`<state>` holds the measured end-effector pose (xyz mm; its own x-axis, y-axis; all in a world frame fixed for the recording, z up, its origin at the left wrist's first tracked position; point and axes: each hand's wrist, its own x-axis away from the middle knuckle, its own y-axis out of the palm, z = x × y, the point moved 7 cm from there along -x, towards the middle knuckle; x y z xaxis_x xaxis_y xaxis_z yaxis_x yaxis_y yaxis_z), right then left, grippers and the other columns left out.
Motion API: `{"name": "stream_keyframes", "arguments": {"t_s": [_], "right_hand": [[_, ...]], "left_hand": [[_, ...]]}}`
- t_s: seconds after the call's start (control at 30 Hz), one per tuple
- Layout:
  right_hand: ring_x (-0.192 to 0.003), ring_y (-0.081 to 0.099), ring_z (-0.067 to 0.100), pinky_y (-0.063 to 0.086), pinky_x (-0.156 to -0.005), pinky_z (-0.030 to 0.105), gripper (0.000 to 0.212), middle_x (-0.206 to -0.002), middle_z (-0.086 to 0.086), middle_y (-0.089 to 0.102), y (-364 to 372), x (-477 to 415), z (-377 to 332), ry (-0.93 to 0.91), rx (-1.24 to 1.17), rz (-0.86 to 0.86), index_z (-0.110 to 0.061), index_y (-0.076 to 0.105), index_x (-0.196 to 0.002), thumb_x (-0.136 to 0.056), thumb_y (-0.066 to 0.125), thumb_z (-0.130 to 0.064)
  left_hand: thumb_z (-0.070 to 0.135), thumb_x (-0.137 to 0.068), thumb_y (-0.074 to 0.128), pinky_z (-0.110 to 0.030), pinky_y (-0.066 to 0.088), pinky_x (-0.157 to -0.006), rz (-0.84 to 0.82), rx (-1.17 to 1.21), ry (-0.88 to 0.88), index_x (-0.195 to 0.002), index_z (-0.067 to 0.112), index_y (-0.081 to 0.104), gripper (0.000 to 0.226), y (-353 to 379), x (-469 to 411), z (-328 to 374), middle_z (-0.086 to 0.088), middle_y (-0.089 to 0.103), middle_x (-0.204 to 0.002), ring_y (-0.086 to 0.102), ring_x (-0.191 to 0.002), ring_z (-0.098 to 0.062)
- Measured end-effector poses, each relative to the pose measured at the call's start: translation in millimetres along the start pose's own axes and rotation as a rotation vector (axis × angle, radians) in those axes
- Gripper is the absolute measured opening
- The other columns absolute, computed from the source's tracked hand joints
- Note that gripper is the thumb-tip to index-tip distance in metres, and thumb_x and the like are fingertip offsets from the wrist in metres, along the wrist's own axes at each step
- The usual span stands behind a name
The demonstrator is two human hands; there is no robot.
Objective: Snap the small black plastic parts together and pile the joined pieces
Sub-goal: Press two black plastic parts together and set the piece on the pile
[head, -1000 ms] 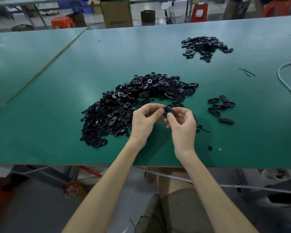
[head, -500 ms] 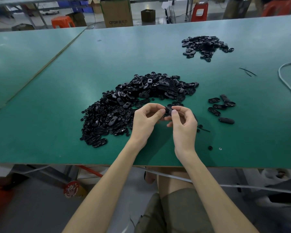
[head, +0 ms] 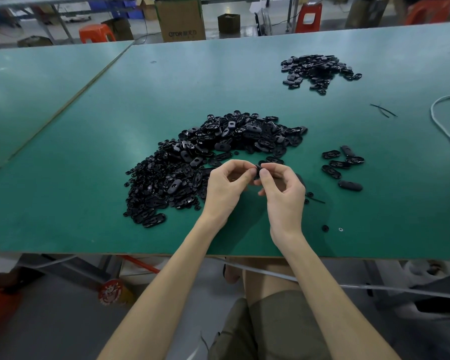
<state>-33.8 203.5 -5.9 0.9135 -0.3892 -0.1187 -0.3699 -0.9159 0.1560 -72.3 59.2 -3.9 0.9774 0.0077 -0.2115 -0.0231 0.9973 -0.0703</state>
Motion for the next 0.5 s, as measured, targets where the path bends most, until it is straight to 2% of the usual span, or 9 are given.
{"name": "stream_keyframes", "arguments": {"t_s": [0.2, 0.4, 0.5], "right_hand": [[-0.084, 0.074, 0.013, 0.054, -0.066, 0.021, 0.009, -0.092, -0.006, 0.077, -0.5, 0.3, 1.2, 0.004, -0.008, -0.004, -0.016, 0.073, -0.104, -0.099, 0.068, -0.011], [-0.084, 0.075, 0.013, 0.055, -0.066, 0.022, 0.008, -0.091, -0.004, 0.077, 0.2, -0.2, 2.7, 0.011, -0.008, -0.011, -0.015, 0.072, -0.104, -0.099, 0.068, -0.011], [-0.084, 0.075, 0.013, 0.055, -0.066, 0.022, 0.007, -0.091, -0.004, 0.077, 0.3, -0.6, 3.1, 0.013, -0.008, -0.009, -0.015, 0.072, -0.104, -0.099, 0.068, -0.011]], "left_hand": [[0.012, -0.094, 0.074, -0.019, 0.054, -0.071, 0.02, -0.045, -0.01, -0.096, 0.011, 0.077, 0.003, -1.0, -0.4, -2.0, 0.004, 0.076, -0.085, 0.068, -0.077, -0.005], [0.012, -0.094, 0.075, -0.027, 0.058, -0.073, 0.043, -0.06, -0.023, -0.096, 0.011, 0.077, 0.003, -2.4, -0.8, -2.5, 0.001, 0.077, -0.087, 0.069, -0.077, -0.008], [0.012, -0.093, 0.075, -0.022, 0.056, -0.072, 0.041, -0.061, -0.022, -0.096, 0.01, 0.077, 0.004, -2.3, -1.0, -1.8, 0.001, 0.077, -0.086, 0.069, -0.077, -0.007]]}}
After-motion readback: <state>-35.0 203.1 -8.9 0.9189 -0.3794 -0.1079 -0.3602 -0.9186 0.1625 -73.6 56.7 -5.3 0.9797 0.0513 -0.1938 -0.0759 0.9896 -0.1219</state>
